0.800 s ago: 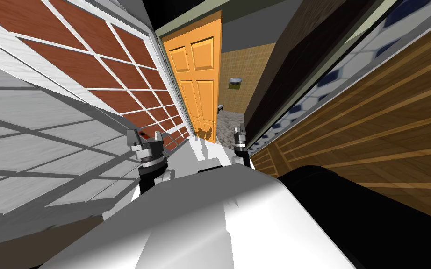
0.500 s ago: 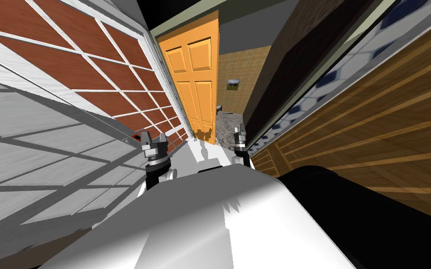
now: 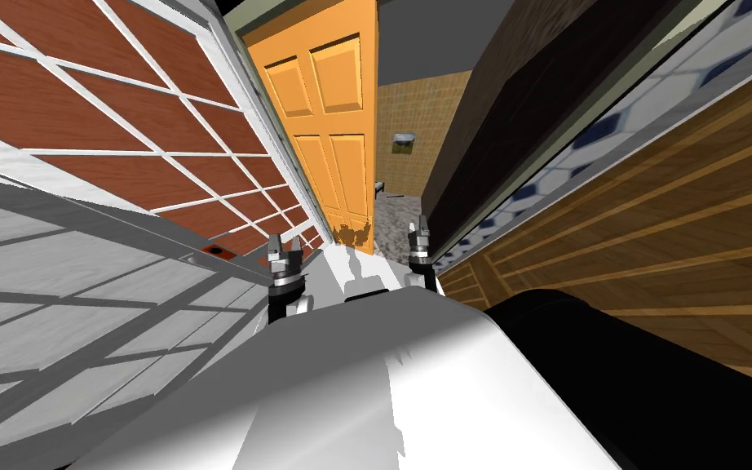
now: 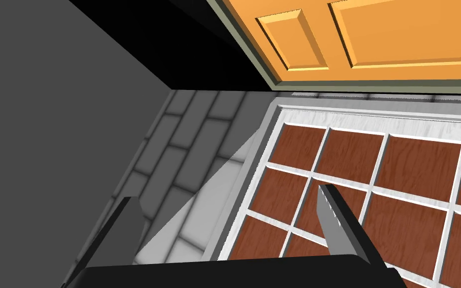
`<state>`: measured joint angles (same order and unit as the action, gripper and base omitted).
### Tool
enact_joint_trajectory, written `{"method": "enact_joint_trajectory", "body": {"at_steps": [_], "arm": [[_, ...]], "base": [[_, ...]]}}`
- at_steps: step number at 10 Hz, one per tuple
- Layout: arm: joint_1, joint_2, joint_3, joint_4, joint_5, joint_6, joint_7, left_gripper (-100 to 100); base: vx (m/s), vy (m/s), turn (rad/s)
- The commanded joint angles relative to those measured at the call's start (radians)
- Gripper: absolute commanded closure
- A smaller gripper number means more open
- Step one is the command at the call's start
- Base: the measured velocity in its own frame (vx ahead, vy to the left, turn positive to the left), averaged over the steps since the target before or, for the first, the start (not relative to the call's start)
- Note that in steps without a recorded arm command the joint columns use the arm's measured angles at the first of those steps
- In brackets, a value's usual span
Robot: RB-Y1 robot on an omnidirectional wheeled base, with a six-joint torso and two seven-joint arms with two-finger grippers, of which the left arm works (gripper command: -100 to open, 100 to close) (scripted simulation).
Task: Push the door open
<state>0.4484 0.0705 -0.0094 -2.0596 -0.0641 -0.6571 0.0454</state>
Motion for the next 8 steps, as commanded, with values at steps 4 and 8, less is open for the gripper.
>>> {"method": "enact_joint_trajectory", "body": {"at_steps": [4, 8], "arm": [[-0.024, 0.006, -0.025, 0.100, -0.004, -0.009, 0.000, -100], [-0.046, 0.011, -0.048, 0.194, -0.007, -0.016, 0.002, -100]], "base": [[0.086, -0.003, -0.069], [0.106, -0.007, -0.075]]}}
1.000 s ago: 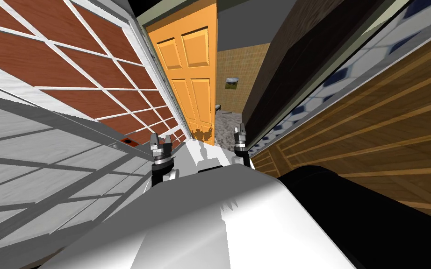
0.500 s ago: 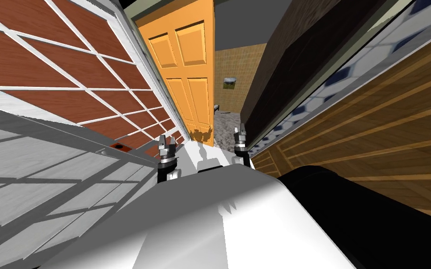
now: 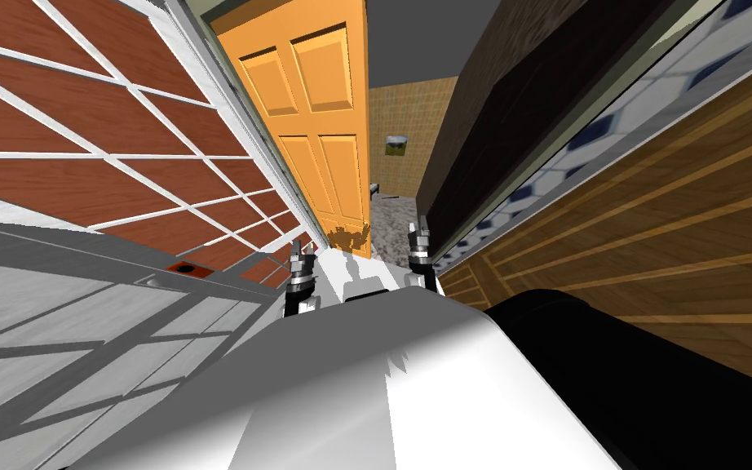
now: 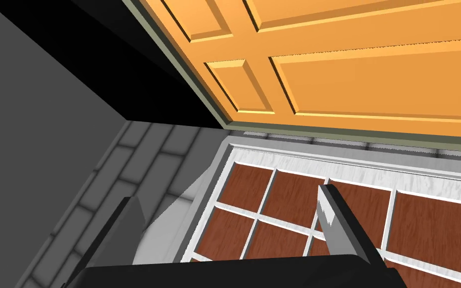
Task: Push the door open
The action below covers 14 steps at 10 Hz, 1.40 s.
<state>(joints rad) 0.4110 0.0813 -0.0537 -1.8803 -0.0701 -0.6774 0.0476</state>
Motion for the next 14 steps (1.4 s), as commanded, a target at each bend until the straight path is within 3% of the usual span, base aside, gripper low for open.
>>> {"method": "enact_joint_trajectory", "body": {"at_steps": [1, 14], "arm": [[-0.014, 0.001, -0.009, 0.039, -0.001, 0.002, 0.000, -100], [-0.091, 0.002, -0.088, 0.370, -0.011, -0.024, 0.007, -100]], "base": [[0.105, -0.002, -0.063], [0.100, 0.000, -0.083]]}}
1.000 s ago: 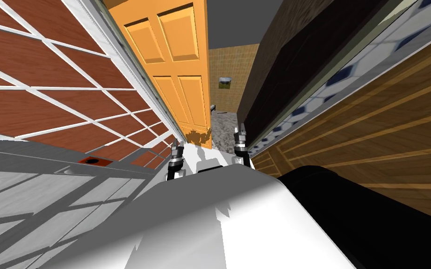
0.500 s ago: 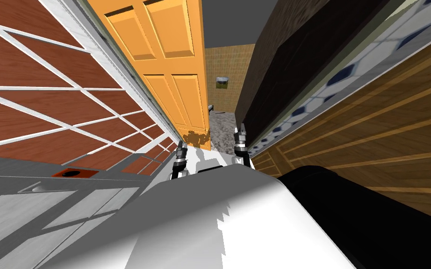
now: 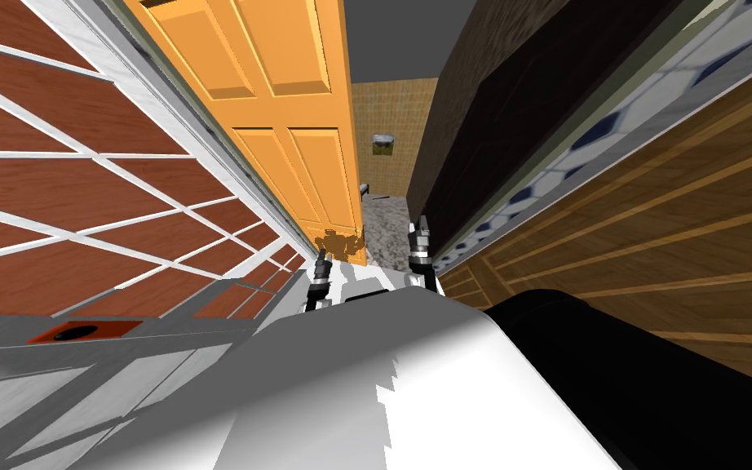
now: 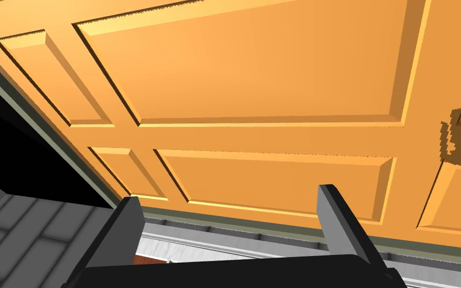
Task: Push the door open
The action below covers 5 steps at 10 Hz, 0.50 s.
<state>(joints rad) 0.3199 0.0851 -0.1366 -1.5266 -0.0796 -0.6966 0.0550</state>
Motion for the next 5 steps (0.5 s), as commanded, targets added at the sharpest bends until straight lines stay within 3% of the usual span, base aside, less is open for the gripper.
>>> {"method": "enact_joint_trajectory", "body": {"at_steps": [1, 5], "arm": [[-0.006, -0.002, -0.011, 0.042, -0.002, -0.007, 0.000, -100], [-0.023, -0.005, -0.029, 0.116, -0.004, -0.012, 0.001, -100]], "base": [[0.112, -0.011, -0.082], [0.076, 0.007, -0.058]]}}
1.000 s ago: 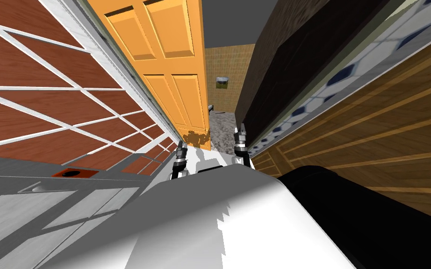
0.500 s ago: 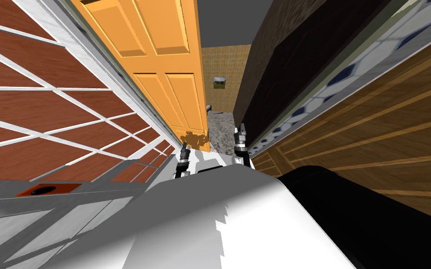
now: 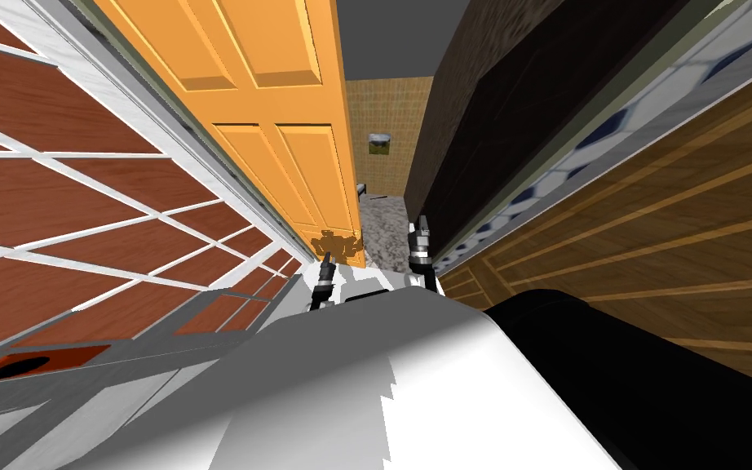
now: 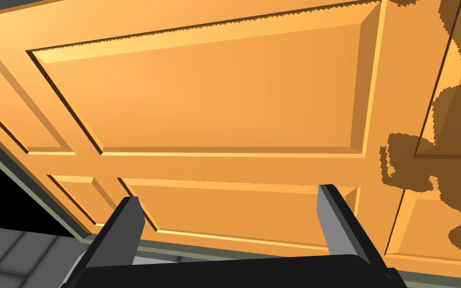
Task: Push the door open
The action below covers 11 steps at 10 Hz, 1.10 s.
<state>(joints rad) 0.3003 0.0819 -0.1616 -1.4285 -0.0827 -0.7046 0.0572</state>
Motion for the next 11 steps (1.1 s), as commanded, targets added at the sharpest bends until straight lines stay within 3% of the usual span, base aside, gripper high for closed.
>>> {"method": "enact_joint_trajectory", "body": {"at_steps": [1, 11], "arm": [[-0.009, -0.004, -0.010, 0.041, -0.002, -0.006, -0.001, -100], [-0.062, -0.024, -0.064, 0.268, -0.008, -0.024, 0.004, -100]], "base": [[0.086, 0.001, -0.089], [0.107, 0.017, -0.073]]}}
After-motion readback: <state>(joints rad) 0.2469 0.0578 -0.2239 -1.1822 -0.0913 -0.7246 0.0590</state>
